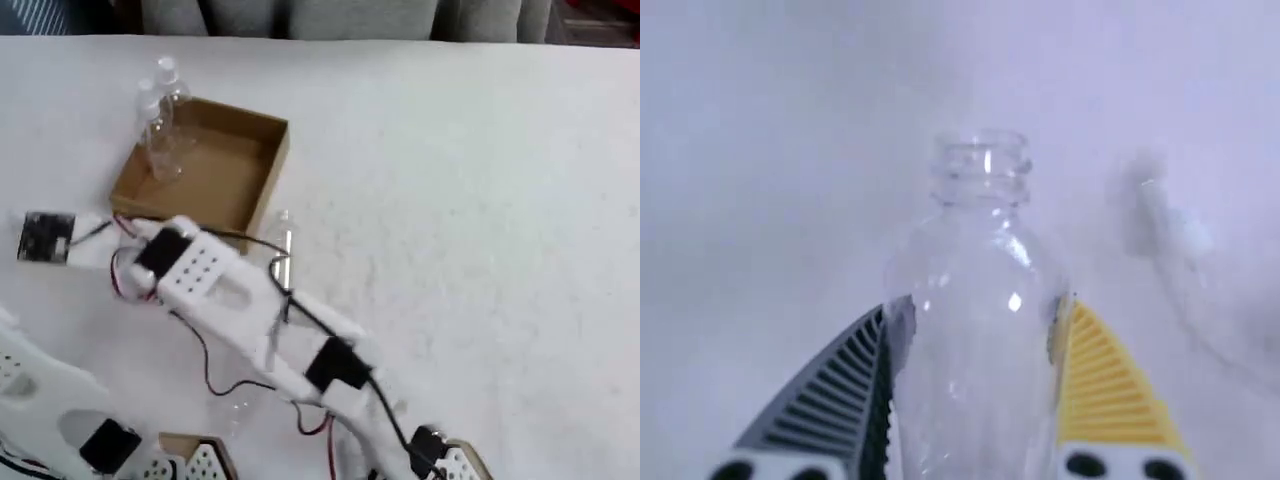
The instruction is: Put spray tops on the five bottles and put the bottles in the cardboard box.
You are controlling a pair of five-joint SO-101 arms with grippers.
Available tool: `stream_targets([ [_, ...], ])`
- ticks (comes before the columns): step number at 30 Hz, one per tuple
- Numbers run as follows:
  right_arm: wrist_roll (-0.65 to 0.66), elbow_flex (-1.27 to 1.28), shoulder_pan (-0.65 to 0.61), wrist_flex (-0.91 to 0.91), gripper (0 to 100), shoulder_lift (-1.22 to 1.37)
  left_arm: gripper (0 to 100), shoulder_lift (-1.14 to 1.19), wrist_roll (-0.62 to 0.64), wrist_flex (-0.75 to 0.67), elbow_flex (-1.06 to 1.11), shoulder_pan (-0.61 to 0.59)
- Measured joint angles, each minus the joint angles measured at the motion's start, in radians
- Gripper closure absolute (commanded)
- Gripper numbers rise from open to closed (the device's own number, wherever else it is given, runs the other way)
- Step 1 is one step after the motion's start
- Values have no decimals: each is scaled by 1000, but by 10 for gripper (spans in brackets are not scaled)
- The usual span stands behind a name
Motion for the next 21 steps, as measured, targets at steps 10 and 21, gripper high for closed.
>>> stream_targets([
  [10,-43,0,186,404,981,-416,980,-216,129,0,34,261],
  [21,-43,98,390,588,981,-890,980,-769,147,0,617,663],
])
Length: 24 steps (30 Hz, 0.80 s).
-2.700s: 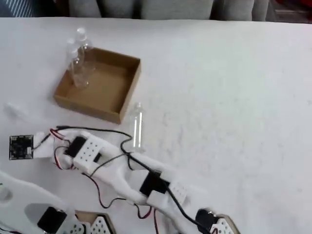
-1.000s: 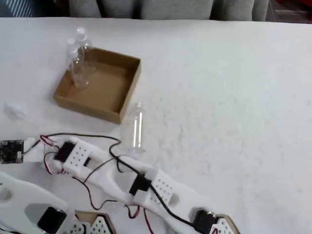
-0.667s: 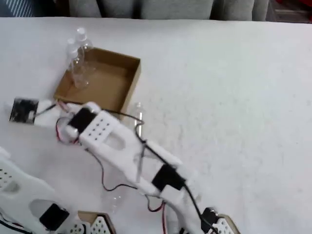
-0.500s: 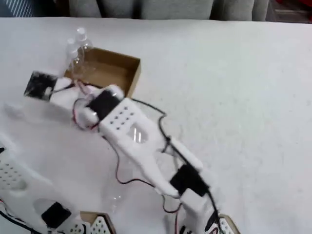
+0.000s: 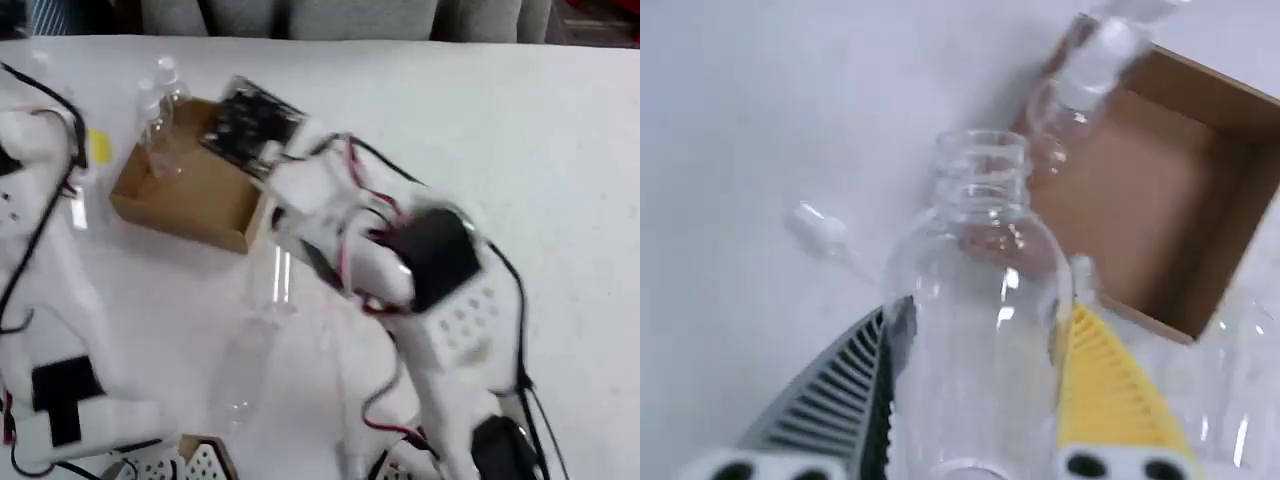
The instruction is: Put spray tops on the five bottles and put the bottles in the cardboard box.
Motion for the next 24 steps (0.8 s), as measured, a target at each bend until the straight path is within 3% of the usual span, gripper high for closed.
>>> stream_targets([
  [5,0,233,57,0,981,-284,980,-242,0,-72,299,184],
  [13,0,555,190,-141,978,-646,978,-629,0,-342,799,512],
  [17,0,712,247,-308,981,-732,978,-819,0,-512,1022,618],
  [24,0,867,334,-715,981,-764,978,-1106,0,-801,1359,684],
])
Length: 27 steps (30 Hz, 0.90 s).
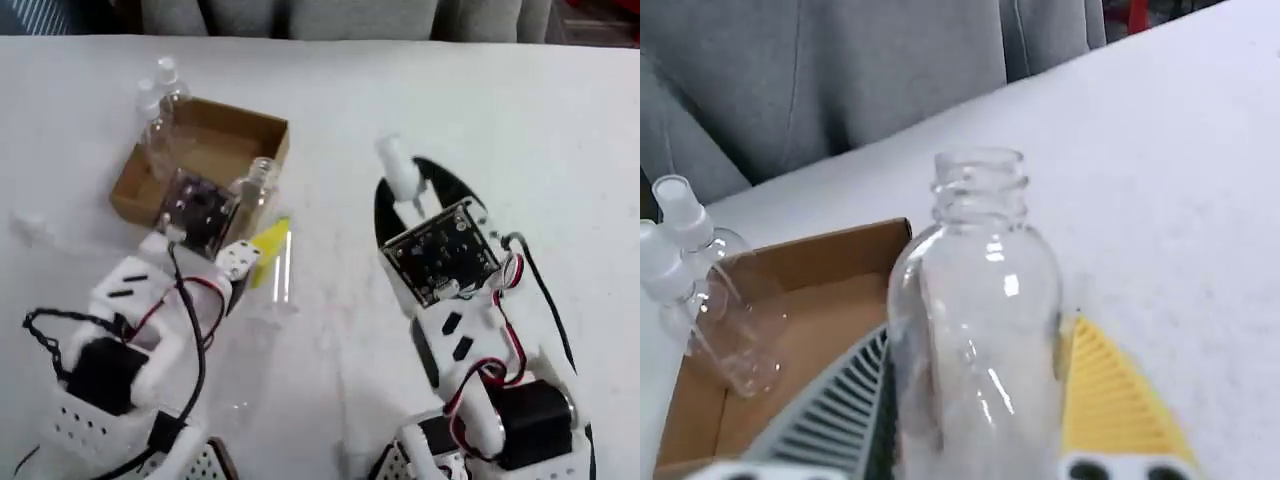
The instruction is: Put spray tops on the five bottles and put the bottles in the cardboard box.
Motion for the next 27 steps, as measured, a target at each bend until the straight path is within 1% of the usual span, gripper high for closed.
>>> stream_targets([
  [2,0,18,12,-95,981,8,978,-71,0,-72,86,-3],
  [4,-37,18,14,-186,981,21,978,-138,0,-137,172,-3],
  [6,-126,18,8,-282,982,52,978,-203,0,-192,258,-2],
  [10,-350,18,11,-497,982,124,978,-324,0,-281,397,-2],
  [12,-425,18,3,-592,982,160,978,-382,0,-318,459,-2],
  [14,-474,-2,-34,-644,982,189,978,-437,0,-359,519,-2],
  [17,-514,-52,-120,-675,982,227,978,-511,5,-427,603,0],
  [19,-520,-91,-186,-698,982,261,978,-552,41,-460,647,0],
  [23,-523,-146,-273,-773,982,347,978,-623,140,-471,689,0],
  [27,-523,-153,-353,-822,982,371,978,-643,178,-471,694,-2],
])
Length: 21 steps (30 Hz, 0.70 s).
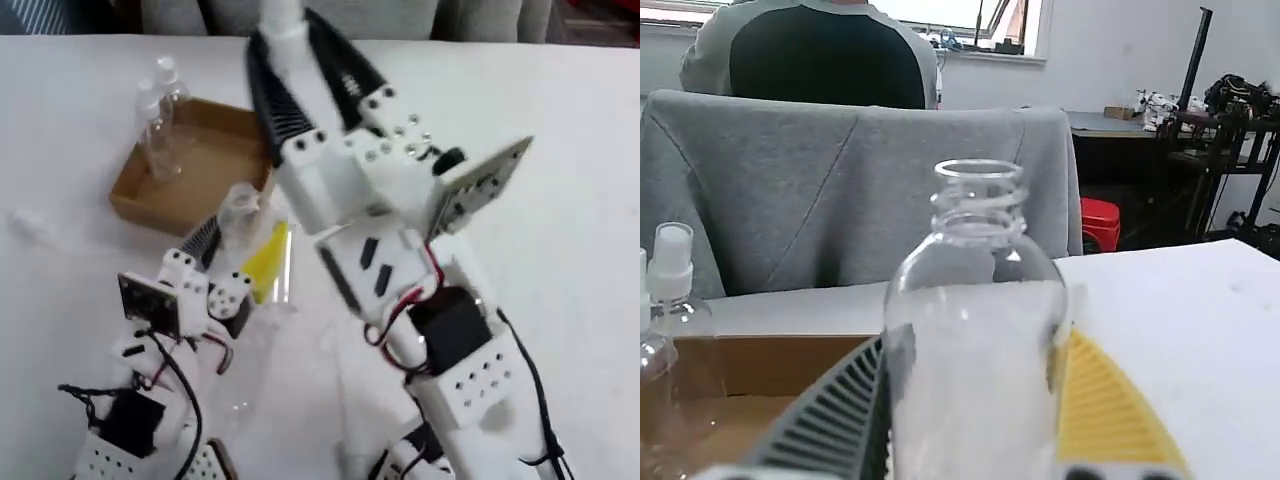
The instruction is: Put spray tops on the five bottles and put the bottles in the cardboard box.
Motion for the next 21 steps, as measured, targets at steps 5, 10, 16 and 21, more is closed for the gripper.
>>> stream_targets([
  [5,0,18,-38,-109,982,15,978,-2,5,0,0,2],
  [10,0,63,-44,-226,982,18,978,-2,5,0,0,2],
  [16,0,71,-44,-344,982,133,978,-2,5,0,0,2],
  [21,0,71,-48,-417,982,212,978,-2,5,0,0,2],
])
